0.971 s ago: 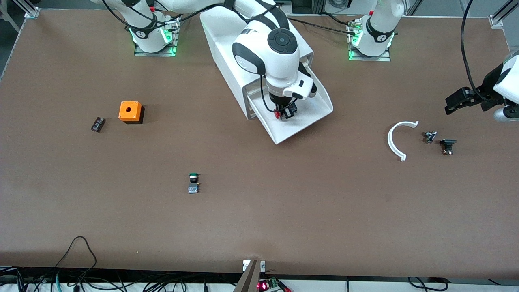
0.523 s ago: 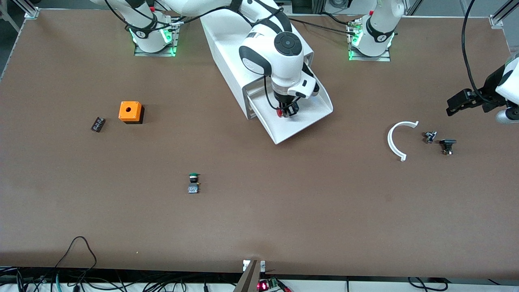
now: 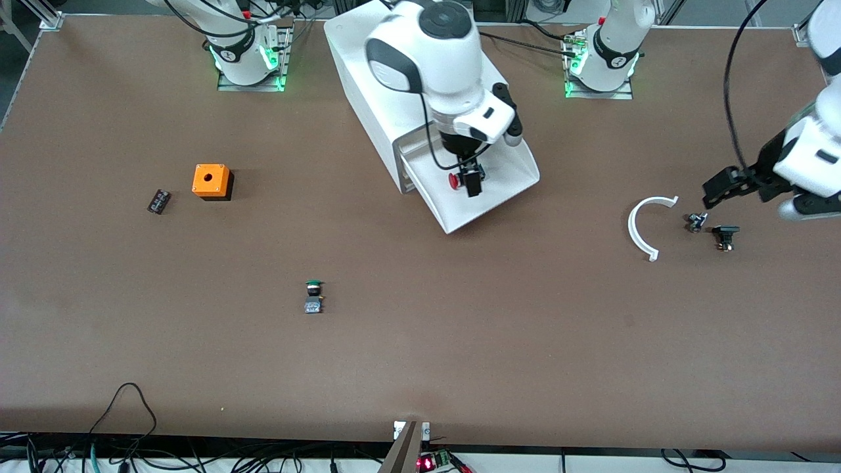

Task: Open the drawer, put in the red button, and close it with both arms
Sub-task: 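Lower the red button into the drawer and open the right gripper, then push the drawer shut with the left gripper while the right gripper withdraws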

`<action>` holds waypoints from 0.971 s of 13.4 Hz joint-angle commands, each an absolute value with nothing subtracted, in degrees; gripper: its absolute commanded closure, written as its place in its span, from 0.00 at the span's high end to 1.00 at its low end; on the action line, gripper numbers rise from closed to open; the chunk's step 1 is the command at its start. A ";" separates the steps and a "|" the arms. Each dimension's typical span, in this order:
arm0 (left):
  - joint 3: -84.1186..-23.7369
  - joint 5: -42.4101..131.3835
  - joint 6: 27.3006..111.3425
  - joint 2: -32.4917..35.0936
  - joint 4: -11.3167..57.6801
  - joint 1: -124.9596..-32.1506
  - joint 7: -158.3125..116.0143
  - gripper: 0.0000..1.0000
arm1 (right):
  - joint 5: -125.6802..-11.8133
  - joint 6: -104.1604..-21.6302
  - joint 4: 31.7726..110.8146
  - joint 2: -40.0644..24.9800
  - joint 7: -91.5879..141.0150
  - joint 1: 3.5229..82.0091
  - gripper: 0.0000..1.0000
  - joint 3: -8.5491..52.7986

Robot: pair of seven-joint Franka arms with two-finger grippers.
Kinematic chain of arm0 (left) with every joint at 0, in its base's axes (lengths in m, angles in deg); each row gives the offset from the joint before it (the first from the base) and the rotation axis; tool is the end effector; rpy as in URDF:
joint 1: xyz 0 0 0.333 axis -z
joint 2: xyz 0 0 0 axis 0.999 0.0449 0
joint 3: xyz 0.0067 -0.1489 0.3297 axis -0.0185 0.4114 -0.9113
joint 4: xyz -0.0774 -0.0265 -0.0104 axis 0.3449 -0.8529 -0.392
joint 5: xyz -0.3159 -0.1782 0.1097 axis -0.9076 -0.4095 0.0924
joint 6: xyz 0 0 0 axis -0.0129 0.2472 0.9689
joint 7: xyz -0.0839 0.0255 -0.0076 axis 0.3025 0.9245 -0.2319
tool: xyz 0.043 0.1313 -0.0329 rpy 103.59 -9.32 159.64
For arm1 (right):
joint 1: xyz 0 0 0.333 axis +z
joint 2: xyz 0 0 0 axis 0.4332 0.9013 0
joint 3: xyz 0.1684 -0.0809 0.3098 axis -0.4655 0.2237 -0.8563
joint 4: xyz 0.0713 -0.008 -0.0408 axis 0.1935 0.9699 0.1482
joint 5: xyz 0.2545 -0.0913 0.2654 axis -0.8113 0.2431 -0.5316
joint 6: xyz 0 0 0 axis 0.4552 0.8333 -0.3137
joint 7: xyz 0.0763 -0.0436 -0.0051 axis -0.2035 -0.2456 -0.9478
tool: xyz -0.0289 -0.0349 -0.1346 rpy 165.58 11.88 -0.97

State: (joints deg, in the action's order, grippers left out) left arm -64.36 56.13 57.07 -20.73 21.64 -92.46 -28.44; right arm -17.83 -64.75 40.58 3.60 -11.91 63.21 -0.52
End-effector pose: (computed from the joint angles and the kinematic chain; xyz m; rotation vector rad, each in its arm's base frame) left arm 0.5789 -0.0207 0.5588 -3.0990 -0.2820 -0.0915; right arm 0.5129 0.5774 0.4801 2.0399 2.2978 0.4365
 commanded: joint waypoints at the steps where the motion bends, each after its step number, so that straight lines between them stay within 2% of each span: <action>1: -60.93 57.08 63.93 -20.19 28.21 -92.18 -36.64 1.00 | -17.58 -63.73 41.44 1.08 -5.18 59.08 1.00 -1.08; 3: -59.17 56.91 69.64 -19.41 32.17 -92.18 -41.57 1.00 | -17.58 -62.16 41.79 0.03 3.25 55.83 1.00 -0.90; 6: -55.92 56.91 84.56 -16.78 40.87 -91.91 -50.08 1.00 | -17.75 -60.93 44.15 -0.68 18.62 49.59 1.00 -0.81; 8: -53.37 56.91 92.75 -13.62 44.22 -91.65 -58.51 1.00 | -17.66 -58.38 44.60 -1.21 27.07 46.42 1.00 0.32; 11: -52.21 56.91 97.78 -7.64 44.58 -87.44 -69.69 1.00 | -16.96 -50.14 46.09 -2.70 45.84 44.22 1.00 1.38; 13: -52.13 56.91 98.15 -6.92 44.84 -84.45 -73.48 1.00 | -15.73 -45.82 46.19 -2.35 55.12 42.64 1.00 2.17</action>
